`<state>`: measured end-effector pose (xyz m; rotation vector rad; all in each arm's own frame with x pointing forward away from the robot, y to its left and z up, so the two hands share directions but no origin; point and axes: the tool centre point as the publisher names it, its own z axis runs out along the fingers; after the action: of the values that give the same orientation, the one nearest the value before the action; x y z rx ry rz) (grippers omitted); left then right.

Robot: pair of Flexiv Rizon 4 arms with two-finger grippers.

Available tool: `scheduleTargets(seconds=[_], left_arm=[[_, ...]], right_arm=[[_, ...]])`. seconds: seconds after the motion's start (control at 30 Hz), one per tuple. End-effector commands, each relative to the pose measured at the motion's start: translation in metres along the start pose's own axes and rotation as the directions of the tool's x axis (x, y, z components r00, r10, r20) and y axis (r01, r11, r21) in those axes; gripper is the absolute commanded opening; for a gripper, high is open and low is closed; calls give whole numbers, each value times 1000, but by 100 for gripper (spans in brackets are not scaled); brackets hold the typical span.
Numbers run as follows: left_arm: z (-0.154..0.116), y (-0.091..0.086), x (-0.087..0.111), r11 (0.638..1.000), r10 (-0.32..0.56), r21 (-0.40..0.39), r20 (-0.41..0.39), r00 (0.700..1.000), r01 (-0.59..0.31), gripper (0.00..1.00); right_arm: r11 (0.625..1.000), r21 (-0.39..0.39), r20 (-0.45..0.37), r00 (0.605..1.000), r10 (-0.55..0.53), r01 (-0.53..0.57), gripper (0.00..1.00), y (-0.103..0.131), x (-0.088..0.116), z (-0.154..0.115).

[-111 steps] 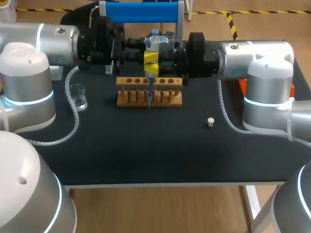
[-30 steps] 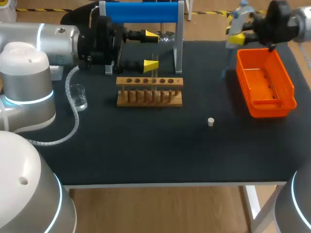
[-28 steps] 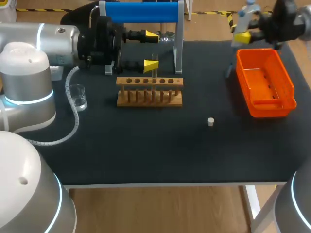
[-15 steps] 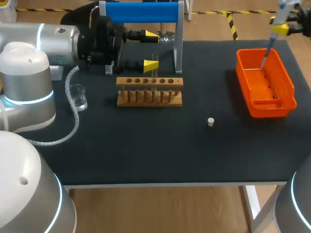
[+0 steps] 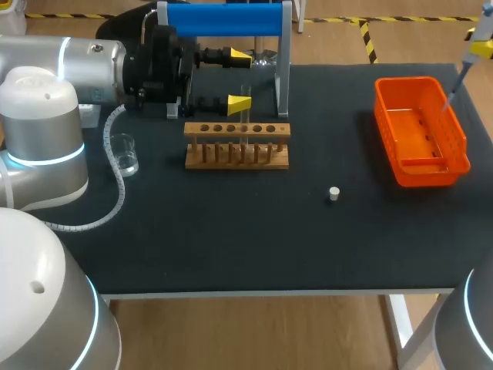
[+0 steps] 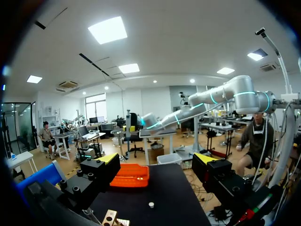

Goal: Invert the test tube, pick up the pipette, mount the tip to pipette, aspirate from beaker and dispense into the tube, eject the tip, return the pipette, and cap with the stopper.

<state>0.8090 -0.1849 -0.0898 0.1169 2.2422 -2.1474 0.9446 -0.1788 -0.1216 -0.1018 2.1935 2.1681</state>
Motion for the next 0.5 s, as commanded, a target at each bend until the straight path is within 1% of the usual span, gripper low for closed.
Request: scheduleTargets(seconds=[0.03,0.1,0.23,0.5], left_arm=[[0,0,0,1000,1,1,0,1000,-1,100],[0,0,0,1000,1,1,0,1000,-1,100],[0,0,0,1000,1,1,0,1000,-1,100],[0,0,0,1000,1,1,0,1000,-1,100]], right_arm=[[999,-38,-10,1000,27,-27,0,-8,-2,-1],[997,-58,-12,999,44,-45,0,-11,-3,0],[997,-58,-10,999,42,-43,0,-13,-4,3],[999,-38,-20,1000,23,-24,0,-10,-4,10]])
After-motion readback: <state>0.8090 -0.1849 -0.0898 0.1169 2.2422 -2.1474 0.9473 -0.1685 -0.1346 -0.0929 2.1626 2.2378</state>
